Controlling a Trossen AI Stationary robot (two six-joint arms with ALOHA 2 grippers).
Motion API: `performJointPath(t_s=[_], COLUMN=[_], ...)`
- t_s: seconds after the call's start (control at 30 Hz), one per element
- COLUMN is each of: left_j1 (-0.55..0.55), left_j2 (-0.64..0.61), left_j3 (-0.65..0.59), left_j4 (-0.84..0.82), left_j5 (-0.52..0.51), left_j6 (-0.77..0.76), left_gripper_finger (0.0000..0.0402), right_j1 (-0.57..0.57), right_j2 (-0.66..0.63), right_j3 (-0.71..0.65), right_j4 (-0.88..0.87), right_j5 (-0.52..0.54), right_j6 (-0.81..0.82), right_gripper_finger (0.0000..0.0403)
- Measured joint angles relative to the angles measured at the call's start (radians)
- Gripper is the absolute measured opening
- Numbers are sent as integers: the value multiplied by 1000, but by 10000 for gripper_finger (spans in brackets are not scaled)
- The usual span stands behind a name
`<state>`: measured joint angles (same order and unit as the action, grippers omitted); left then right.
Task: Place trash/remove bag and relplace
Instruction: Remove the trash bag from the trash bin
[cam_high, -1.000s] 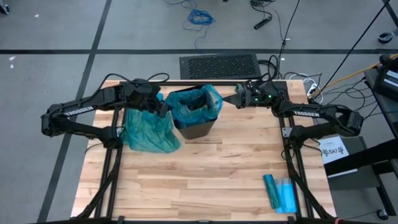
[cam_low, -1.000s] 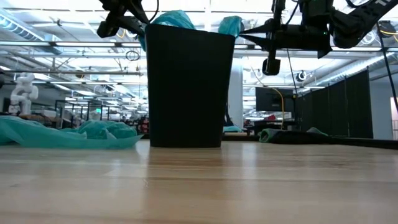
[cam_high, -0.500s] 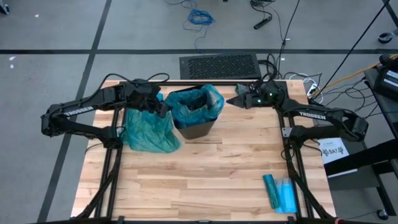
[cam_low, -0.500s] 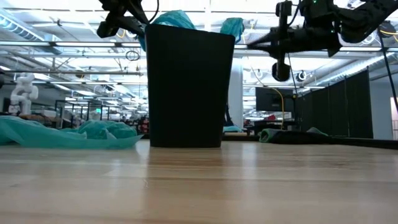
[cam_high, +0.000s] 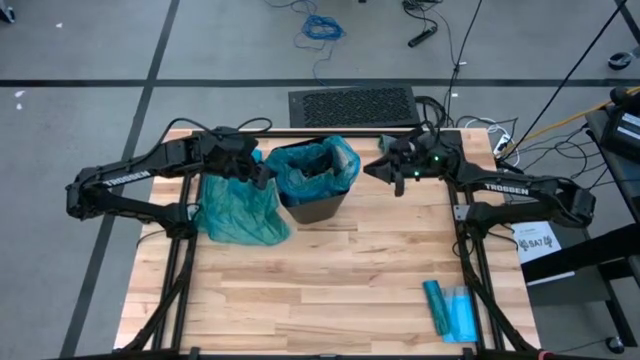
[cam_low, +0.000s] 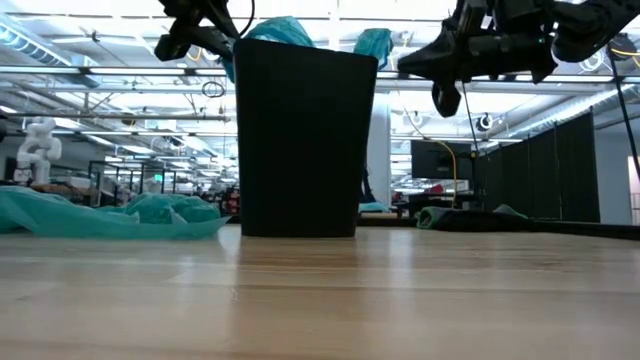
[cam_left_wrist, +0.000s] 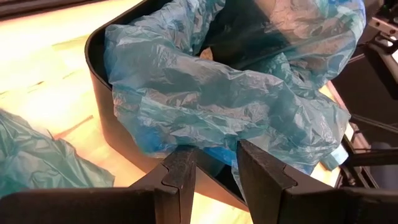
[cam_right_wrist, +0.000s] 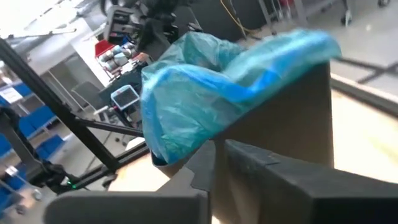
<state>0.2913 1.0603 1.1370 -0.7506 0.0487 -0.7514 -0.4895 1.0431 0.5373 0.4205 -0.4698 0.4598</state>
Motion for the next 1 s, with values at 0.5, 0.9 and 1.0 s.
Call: performJointPath(t_s=[0.5, 0.9, 1.0], left_j1=[0, 0, 0], left_j2=[0, 0, 0], left_j3=[0, 0, 0], left_j4=[0, 0, 0], left_j5=[55, 59, 59], left_j6=[-2, -1, 0], left_gripper_finger=[114, 114, 114], right_j1=[2, 157, 175], right_j2=[0, 6, 6], right_j3=[0, 0, 0], right_j4=[43, 91, 113], right_j5=[176, 478, 518], right_j6=[-376, -781, -829], right_gripper_finger=[163, 180, 180])
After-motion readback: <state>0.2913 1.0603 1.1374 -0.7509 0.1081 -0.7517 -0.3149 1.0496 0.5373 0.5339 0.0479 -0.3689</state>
